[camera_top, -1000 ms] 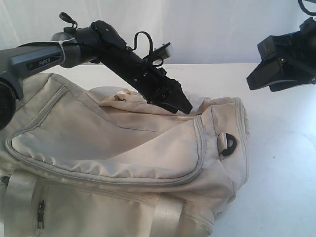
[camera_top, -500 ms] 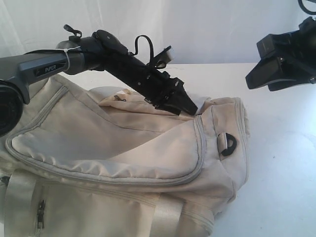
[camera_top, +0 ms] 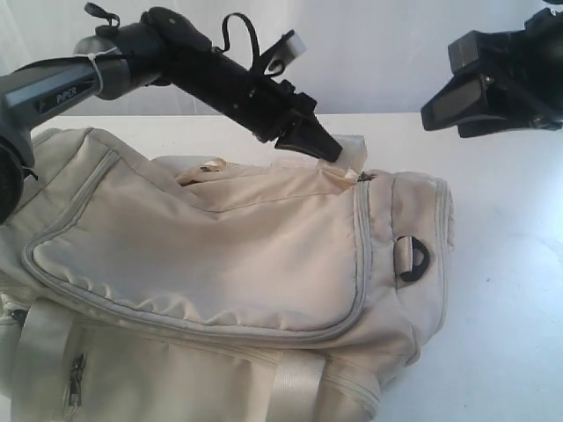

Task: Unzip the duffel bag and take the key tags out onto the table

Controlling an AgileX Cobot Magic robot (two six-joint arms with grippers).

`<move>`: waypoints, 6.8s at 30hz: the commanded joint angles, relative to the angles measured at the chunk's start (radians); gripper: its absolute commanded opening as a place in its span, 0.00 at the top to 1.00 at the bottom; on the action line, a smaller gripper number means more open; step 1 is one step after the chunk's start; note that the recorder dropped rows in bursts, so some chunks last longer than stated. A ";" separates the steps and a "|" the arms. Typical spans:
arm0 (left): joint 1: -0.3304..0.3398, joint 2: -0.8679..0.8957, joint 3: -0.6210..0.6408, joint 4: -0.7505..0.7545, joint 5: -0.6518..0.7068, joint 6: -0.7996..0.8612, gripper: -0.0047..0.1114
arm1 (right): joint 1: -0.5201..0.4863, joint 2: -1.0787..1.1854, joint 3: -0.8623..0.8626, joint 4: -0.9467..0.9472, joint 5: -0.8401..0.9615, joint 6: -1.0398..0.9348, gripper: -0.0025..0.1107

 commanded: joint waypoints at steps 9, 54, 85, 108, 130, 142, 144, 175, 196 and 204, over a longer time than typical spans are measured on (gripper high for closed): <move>-0.002 -0.058 -0.097 -0.056 0.086 0.003 0.96 | -0.004 0.206 0.004 0.149 -0.212 -0.115 0.56; -0.002 -0.058 -0.095 -0.025 0.076 -0.001 0.96 | -0.004 0.258 -0.024 0.300 -0.115 -0.164 0.98; -0.002 -0.058 -0.095 0.119 0.002 -0.093 0.96 | 0.000 -0.004 0.219 0.214 -0.069 -0.228 0.98; -0.002 -0.058 -0.095 0.117 0.045 -0.088 0.96 | 0.225 0.045 0.281 0.175 -0.412 -1.152 0.44; -0.002 -0.058 -0.095 0.113 0.047 -0.069 0.96 | 0.246 0.096 0.284 0.141 -0.410 -1.004 0.78; -0.002 -0.058 -0.095 0.113 0.043 -0.067 0.96 | 0.244 -0.043 0.284 -0.071 -0.401 -0.648 0.98; -0.002 -0.058 -0.095 0.113 0.041 -0.067 0.96 | 0.244 -0.050 0.284 -0.121 -0.387 -0.571 0.98; 0.028 -0.058 -0.095 0.113 -0.074 -0.128 0.96 | 0.270 -0.127 0.284 0.043 0.122 -0.424 0.98; 0.059 -0.060 -0.153 0.120 -0.002 -0.066 0.52 | 0.474 -0.153 0.386 0.078 -0.146 -0.324 0.48; 0.205 -0.179 -0.158 0.071 0.128 -0.042 0.67 | 0.455 -0.270 0.249 -0.427 -0.133 0.092 0.53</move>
